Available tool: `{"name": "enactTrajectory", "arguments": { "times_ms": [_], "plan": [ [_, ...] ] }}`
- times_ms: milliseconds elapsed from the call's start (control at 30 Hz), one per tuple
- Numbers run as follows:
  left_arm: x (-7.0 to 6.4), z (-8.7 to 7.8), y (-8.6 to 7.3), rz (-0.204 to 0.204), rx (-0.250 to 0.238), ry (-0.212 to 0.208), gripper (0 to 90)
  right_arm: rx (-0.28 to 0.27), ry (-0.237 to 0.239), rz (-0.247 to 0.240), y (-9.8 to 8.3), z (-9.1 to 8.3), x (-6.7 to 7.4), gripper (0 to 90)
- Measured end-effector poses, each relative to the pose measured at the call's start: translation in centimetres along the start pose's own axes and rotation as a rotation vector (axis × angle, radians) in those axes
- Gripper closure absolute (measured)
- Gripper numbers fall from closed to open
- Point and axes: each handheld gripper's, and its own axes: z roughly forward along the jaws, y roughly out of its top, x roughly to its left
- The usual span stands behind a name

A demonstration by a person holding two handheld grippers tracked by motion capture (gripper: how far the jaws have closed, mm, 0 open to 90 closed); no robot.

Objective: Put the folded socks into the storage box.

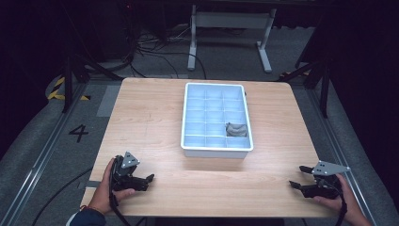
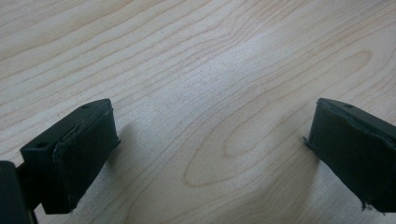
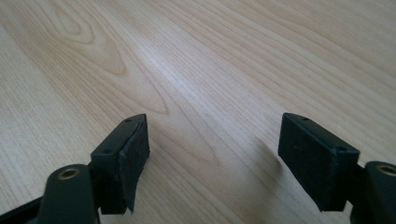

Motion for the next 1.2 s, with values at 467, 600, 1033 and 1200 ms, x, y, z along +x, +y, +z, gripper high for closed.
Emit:
{"name": "enactTrajectory", "arguments": {
  "times_ms": [467,600,1033,1200],
  "plan": [
    [0.07,0.0,0.02,0.009,0.0,0.004,1.6,-0.042,0.006,0.053,-0.66,0.09,-0.04,25.2],
    [0.07,0.0,0.02,0.009,-0.001,0.004,1.6,-0.041,0.005,0.053,-0.67,0.09,-0.05,25.2],
    [0.01,0.03,0.02,-0.007,0.003,0.004,1.2,-0.043,0.0,0.065,-0.77,-0.02,-0.09,25.9],
    [0.01,0.03,0.01,-0.006,0.001,0.003,1.2,-0.043,0.0,0.065,-0.77,-0.02,-0.09,25.8]
  ]
}}
